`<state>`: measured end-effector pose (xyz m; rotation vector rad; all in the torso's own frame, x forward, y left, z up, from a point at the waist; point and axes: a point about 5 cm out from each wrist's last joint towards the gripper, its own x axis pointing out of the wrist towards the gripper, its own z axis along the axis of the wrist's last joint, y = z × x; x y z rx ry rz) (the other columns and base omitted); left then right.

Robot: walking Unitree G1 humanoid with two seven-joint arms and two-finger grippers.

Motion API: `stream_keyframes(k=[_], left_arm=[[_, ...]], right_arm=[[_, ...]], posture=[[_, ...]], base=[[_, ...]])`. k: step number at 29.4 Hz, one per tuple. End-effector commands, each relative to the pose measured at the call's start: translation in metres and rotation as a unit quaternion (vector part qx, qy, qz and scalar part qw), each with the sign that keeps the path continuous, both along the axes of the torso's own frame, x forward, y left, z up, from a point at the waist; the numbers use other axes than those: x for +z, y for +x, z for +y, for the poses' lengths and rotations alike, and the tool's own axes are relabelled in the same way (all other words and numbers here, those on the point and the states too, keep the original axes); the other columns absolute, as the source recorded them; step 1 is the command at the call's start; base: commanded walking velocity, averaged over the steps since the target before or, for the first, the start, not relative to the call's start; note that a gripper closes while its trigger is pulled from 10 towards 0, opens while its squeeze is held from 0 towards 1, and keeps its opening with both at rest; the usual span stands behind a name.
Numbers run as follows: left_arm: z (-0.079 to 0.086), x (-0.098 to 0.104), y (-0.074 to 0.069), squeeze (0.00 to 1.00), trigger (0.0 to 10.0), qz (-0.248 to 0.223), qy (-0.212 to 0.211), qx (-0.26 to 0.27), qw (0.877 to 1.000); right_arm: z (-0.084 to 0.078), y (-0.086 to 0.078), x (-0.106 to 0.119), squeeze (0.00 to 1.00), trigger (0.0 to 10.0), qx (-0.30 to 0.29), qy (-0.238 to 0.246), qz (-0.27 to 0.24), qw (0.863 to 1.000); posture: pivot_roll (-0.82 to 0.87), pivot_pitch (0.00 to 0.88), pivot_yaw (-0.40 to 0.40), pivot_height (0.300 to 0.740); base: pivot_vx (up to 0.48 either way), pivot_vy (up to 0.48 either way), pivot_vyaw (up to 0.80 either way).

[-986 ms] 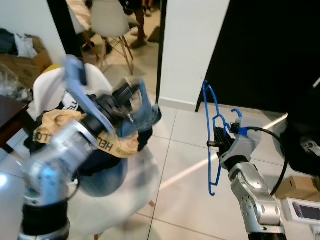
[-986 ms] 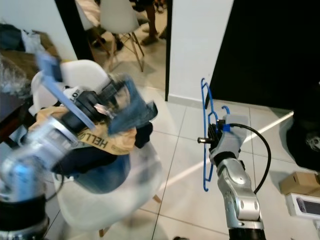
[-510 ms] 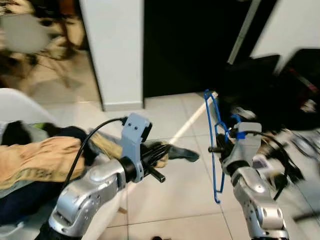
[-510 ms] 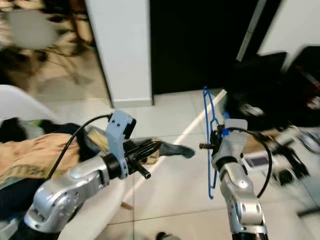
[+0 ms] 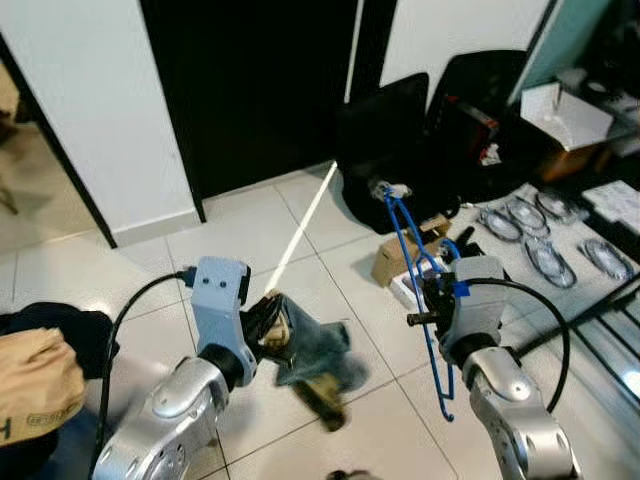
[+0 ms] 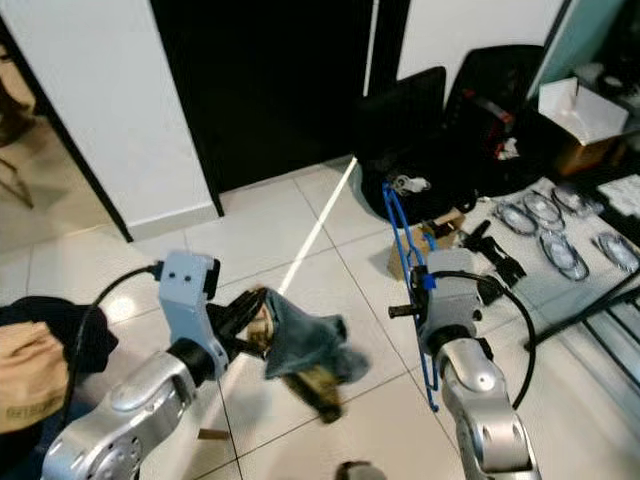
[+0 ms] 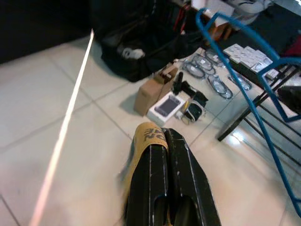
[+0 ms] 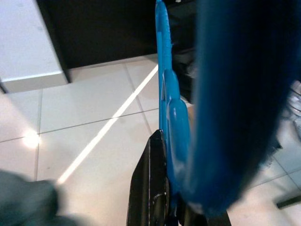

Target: Hang hanger

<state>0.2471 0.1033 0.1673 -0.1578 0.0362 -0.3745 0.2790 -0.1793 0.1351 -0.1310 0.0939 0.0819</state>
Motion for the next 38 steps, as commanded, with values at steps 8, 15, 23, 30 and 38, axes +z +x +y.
stream_keyframes(k=[8, 15, 23, 30, 38], left_arm=[[0.005, -0.004, 0.005, 0.0, 10.0, -0.004, -0.053, 0.029, 0.998], [0.007, -0.006, 0.004, 0.0, 10.0, 0.004, -0.071, 0.033, 0.997], [0.001, -0.007, 0.007, 0.0, 10.0, 0.021, -0.093, -0.01, 0.995], [-0.004, -0.006, 0.008, 0.0, 10.0, 0.021, -0.096, -0.054, 0.994], [-0.007, 0.005, 0.01, 0.0, 10.0, -0.049, 0.061, -0.142, 0.987]], right_arm=[[-0.002, -0.001, -0.007, 0.0, 10.0, -0.004, 0.007, 0.012, 1.0], [-0.001, 0.0, -0.006, 0.0, 10.0, 0.001, 0.006, 0.012, 1.0], [-0.002, 0.001, -0.005, 0.0, 10.0, 0.003, 0.005, 0.014, 1.0], [-0.001, 0.001, -0.005, 0.0, 10.0, 0.007, 0.004, 0.015, 1.0], [0.001, 0.004, 0.0, 0.0, 10.0, 0.085, 0.04, 0.019, 0.995]], posture=[[-0.02, 0.137, -0.017, 0.74], [-0.02, 0.133, -0.025, 0.74], [-0.03, 0.146, -0.029, 0.74], [-0.04, 0.152, -0.03, 0.74], [-0.05, 0.158, -0.019, 0.74]], base=[[0.0, 0.0, -0.8], [0.0, 0.0, -0.8], [0.0, 0.0, -0.8], [0.0, 0.0, -0.8], [0.0, 0.0, -0.5]])
